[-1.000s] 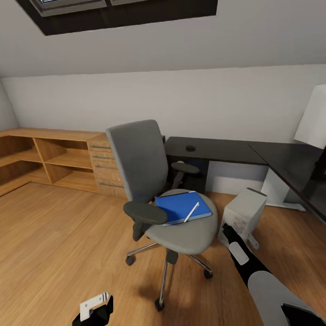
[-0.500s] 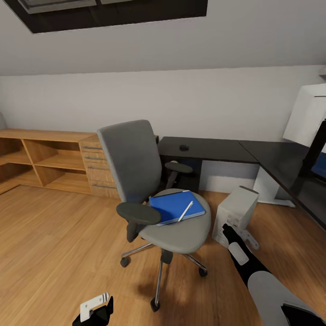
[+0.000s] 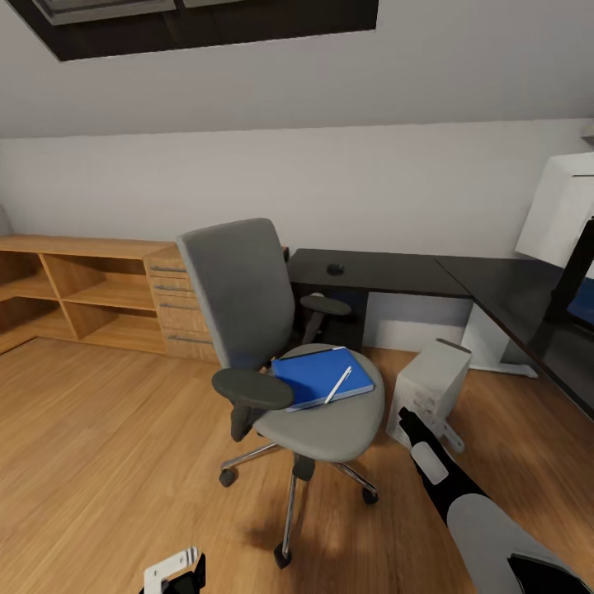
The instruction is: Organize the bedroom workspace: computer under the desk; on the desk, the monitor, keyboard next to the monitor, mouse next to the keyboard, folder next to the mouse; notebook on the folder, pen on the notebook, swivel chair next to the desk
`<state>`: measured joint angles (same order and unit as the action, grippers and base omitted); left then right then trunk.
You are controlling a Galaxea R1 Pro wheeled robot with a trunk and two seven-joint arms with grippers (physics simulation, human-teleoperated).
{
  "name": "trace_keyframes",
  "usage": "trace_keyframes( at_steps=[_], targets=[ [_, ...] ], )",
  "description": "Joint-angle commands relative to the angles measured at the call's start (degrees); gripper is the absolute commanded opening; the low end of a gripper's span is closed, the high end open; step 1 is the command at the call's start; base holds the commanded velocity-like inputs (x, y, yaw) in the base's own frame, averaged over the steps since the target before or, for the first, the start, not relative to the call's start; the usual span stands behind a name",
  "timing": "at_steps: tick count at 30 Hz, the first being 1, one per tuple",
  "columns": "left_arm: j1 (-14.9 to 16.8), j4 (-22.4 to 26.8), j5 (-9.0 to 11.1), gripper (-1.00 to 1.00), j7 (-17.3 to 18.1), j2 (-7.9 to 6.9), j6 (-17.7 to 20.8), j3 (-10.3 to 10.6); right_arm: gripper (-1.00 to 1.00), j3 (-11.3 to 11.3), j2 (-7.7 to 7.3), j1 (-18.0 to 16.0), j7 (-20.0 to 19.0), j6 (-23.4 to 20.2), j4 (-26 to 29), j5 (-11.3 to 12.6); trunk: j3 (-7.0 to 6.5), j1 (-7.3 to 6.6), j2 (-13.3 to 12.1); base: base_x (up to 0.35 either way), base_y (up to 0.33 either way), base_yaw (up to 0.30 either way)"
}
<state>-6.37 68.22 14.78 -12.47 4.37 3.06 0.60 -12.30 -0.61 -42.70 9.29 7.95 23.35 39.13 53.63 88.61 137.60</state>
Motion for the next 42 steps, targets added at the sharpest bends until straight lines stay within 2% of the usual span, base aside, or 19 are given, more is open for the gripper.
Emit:
trace_keyframes(
  at_steps=[1, 11, 19, 34, 42],
  targets=[
    [-0.1, -0.1, 0.4, 1.00, -0.4, 0.19, 0.1, 0.0, 1.00, 0.1, -0.02, 0.0, -0.2, 0.3, 0.0, 0.6, 0.04, -0.01, 0.0, 0.000, 0.000, 0.000],
    [-0.9, -0.6, 0.4, 1.00, -0.6, 0.13, -2.8, 0.4, 1.00, 0.3, -0.17, 0.2, -0.6, 0.5, 0.0, 0.5, 0.04, -0.01, 0.0, 0.015, 0.000, 0.000],
    [-0.9, 0.0, 0.4, 1.00, -0.5, 0.11, -3.2, 0.4, 1.00, 0.3, -0.18, 0.2, -0.2, 0.3, 0.0, 0.5, 0.04, -0.01, 0.0, 0.199, 0.000, 0.000],
    [-0.9, 2.6, 0.3, 1.00, -0.4, 0.11, -5.1, 0.3, 1.00, 1.7, -0.27, 0.2, -0.2, 0.1, -0.1, 0.4, 0.04, -0.01, 0.0, 0.029, 0.000, 0.000],
    [-0.9, 2.7, 0.3, 1.00, -0.4, 0.11, -5.5, 0.3, 1.00, 1.9, -0.25, 0.2, -0.2, 0.1, -0.1, 0.5, 0.04, -0.01, 0.0, 0.246, 0.000, 0.000]
  ],
)
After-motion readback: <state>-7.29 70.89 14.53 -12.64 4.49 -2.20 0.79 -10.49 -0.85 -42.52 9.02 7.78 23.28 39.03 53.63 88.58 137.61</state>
